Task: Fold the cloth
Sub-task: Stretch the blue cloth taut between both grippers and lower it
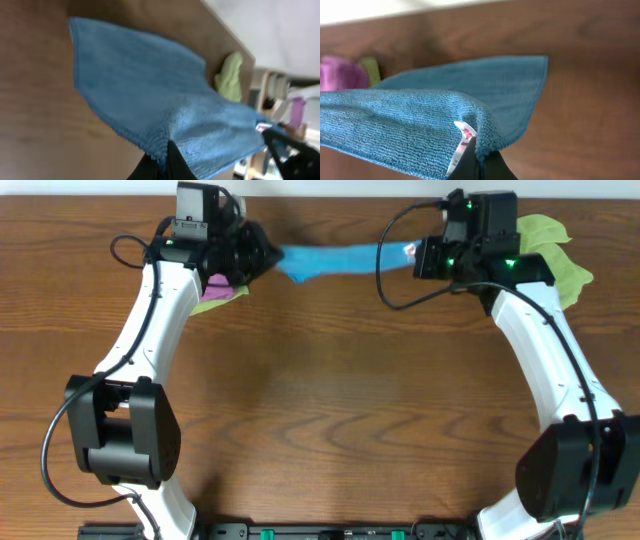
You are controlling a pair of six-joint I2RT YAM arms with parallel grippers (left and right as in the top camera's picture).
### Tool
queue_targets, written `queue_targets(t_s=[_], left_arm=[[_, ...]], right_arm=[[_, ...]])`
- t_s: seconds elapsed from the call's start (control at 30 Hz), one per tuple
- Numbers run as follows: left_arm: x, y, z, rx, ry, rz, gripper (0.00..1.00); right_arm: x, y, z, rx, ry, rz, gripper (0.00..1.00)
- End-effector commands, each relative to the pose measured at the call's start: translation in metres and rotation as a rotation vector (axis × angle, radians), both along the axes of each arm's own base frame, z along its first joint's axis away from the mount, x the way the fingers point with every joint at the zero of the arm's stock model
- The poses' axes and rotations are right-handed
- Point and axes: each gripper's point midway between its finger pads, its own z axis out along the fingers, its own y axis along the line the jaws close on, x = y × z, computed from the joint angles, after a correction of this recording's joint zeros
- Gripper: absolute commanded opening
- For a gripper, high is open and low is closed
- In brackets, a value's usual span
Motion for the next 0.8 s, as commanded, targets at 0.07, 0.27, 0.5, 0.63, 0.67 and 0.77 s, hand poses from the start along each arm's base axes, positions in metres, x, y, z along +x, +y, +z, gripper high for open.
queue_targets(t_s=[0.07, 0.27, 0.5, 0.63, 0.67, 0.77], left_arm=[[-0.021, 0.01, -0.003, 0.08, 0.006, -0.09, 0.06], [-0.061, 0.016, -0.016, 0.158, 0.123, -0.16, 0.06], [-0.09, 0.023, -0.028, 0.291, 0.213, -0.192, 0.06], [-0.104, 0.027, -0.035, 0.344, 0.263, -0.207, 0.06], [-0.106, 0.028, -0.037, 0.355, 0.272, -0.21, 0.06], [-0.115, 0.025, -0.049, 0.361, 0.301, -0.227, 0.06]], right_arm=[[-0.018, -0.012, -0.01, -0.049, 0.082, 0.003, 0.02], [-0.046, -0.015, -0.022, -0.083, 0.19, 0.042, 0.01], [-0.072, -0.017, -0.028, -0.111, 0.263, 0.078, 0.01], [-0.091, -0.019, -0.041, -0.112, 0.297, 0.08, 0.01], [-0.096, -0.02, -0.044, -0.112, 0.297, 0.08, 0.01], [-0.116, -0.021, -0.052, -0.103, 0.276, 0.081, 0.01]])
